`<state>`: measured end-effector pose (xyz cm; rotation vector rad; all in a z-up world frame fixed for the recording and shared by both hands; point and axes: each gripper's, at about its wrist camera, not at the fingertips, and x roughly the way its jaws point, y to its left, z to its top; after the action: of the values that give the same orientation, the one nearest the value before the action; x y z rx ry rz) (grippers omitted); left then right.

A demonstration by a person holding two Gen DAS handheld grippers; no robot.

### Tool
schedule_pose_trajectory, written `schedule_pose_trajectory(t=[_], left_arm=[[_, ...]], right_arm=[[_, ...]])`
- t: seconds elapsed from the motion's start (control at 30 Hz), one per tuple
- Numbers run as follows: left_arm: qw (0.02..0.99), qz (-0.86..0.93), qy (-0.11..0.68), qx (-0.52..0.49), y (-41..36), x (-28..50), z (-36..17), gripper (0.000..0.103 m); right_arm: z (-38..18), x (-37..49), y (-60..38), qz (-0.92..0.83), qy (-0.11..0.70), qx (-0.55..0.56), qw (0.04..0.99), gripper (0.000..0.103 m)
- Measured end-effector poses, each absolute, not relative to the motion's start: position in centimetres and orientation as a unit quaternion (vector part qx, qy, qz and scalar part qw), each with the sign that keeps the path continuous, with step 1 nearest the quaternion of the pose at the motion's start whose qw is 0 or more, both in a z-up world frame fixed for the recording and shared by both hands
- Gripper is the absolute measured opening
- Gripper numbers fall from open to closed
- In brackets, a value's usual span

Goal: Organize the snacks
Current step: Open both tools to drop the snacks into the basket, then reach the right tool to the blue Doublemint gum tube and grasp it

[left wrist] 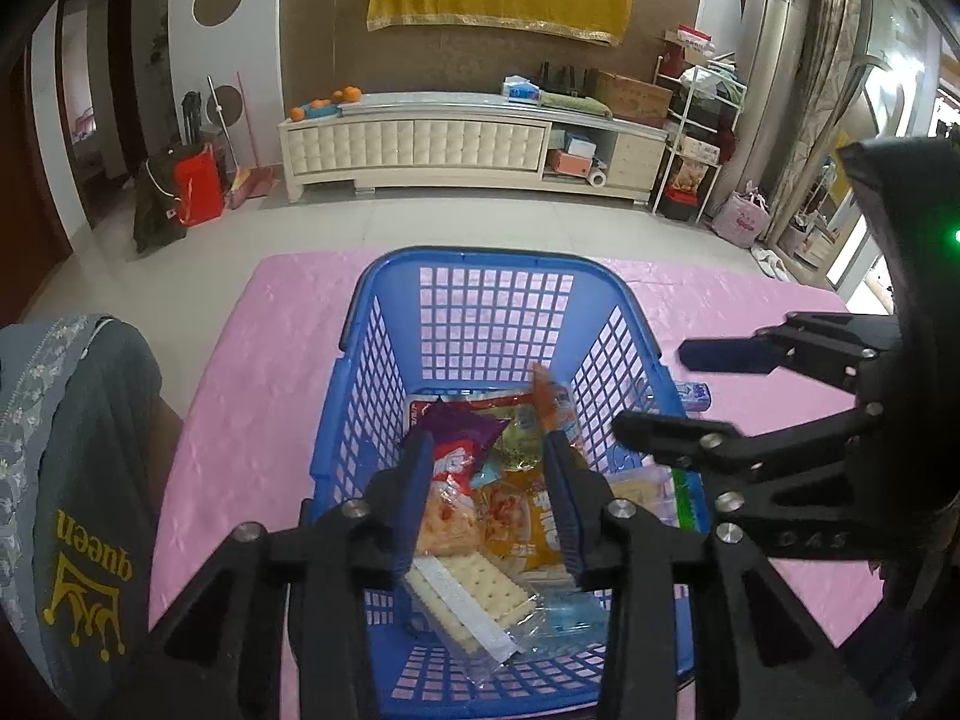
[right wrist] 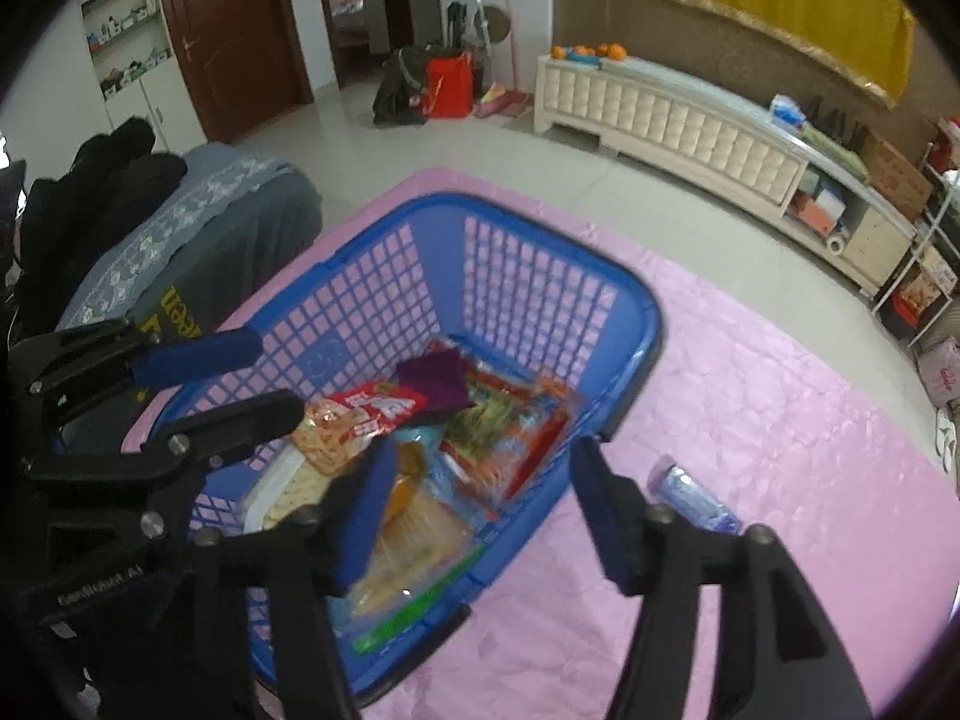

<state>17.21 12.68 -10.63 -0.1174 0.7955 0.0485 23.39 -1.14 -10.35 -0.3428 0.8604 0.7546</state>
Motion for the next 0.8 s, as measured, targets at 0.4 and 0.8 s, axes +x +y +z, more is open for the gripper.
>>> schedule_pose_trajectory(t=[0.4, 0.8], left_arm=[[0.923, 0.016, 0.384, -0.031, 10.8, 18.0, -8.2, 0.077], [0.897, 0.047, 0.432, -0.082, 11.8, 22.4, -9.4, 0.081]], right_arm=[[-8.0, 25.2, -6.8, 0.313, 0.407, -0.098, 0.852, 0.079], [-11.0, 28.8, -10.6, 0.281, 0.436, -0.079, 0.851, 0.08]])
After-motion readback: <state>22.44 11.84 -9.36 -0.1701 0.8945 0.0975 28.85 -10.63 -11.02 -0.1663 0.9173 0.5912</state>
